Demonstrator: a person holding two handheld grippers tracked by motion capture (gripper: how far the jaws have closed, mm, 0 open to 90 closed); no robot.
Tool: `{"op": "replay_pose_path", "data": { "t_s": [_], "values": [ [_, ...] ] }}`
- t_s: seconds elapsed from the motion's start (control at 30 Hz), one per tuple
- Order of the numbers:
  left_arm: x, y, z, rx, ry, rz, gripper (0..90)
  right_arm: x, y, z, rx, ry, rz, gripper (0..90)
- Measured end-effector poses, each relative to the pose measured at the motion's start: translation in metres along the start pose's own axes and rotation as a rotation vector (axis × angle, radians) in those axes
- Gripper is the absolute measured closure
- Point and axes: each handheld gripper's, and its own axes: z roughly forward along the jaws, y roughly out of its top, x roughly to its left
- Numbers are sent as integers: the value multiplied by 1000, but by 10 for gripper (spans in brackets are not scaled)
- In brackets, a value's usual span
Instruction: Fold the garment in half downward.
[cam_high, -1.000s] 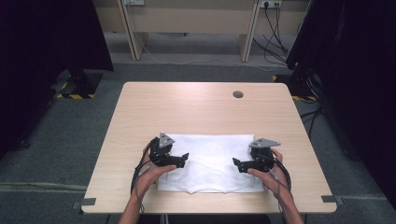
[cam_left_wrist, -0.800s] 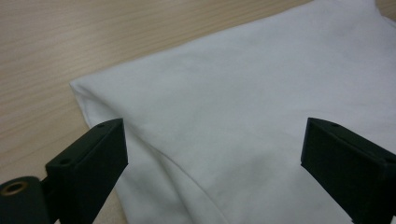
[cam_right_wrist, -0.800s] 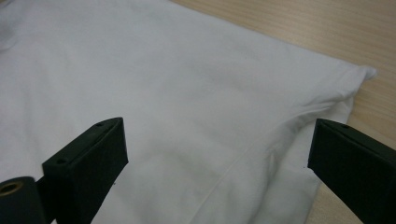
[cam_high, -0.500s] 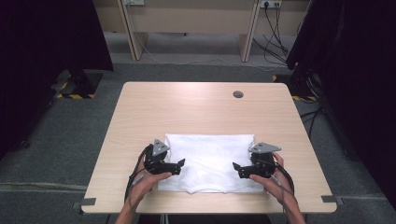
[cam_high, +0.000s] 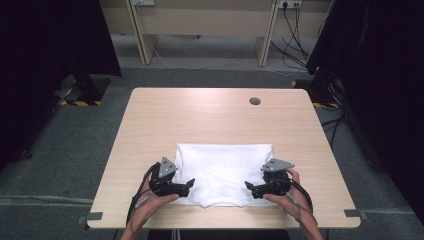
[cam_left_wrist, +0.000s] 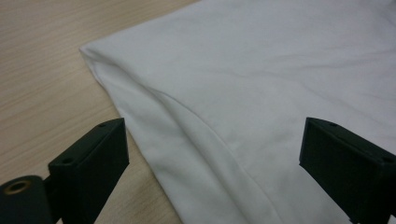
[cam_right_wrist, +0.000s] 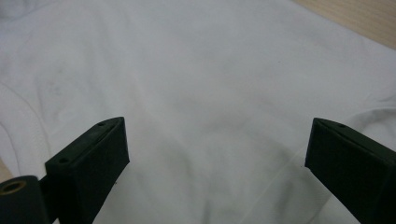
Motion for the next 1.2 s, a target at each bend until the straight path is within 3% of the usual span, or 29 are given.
{"op": "replay_pose_path", "data": {
  "t_s": [0.1, 0.13, 0.17, 0.2, 0.27, 0.43, 0.63, 0.8, 0.9, 1.07, 1.2],
  "values": [
    [-4, -4, 2, 28, -8, 23, 77, 4, -3, 2, 41, -9, -21, 64],
    [-4, -4, 2, 28, -8, 23, 77, 0, -5, 3, 49, -3, 45, 64],
    [-9, -6, 2, 40, -12, 44, 77, 0, -5, 3, 49, -3, 45, 53],
    [-9, -6, 2, 40, -12, 44, 83, 0, -5, 3, 49, -3, 45, 53],
    [-13, -6, 1, 45, -22, 50, 84, -6, -7, 4, 48, -9, 90, 44],
    [-21, -5, 1, 55, -59, 69, 89, -16, -12, 1, 47, -42, 109, 43],
    [-21, -4, 5, 60, -68, 32, 71, -16, -14, -5, 36, -57, 92, 57],
    [-20, -2, 7, 63, -67, 27, 64, -11, -6, -5, -13, -24, 76, 59],
    [-20, -2, 8, 66, -72, 32, 64, -8, 3, 1, -15, 9, 68, 61],
    [-17, -3, 6, 55, -86, 29, 76, -4, 8, 17, 59, 3, 67, 54],
    [-7, -5, 3, 47, -90, -10, 77, -5, 6, 14, 65, 5, 88, 62]
  ]
}}
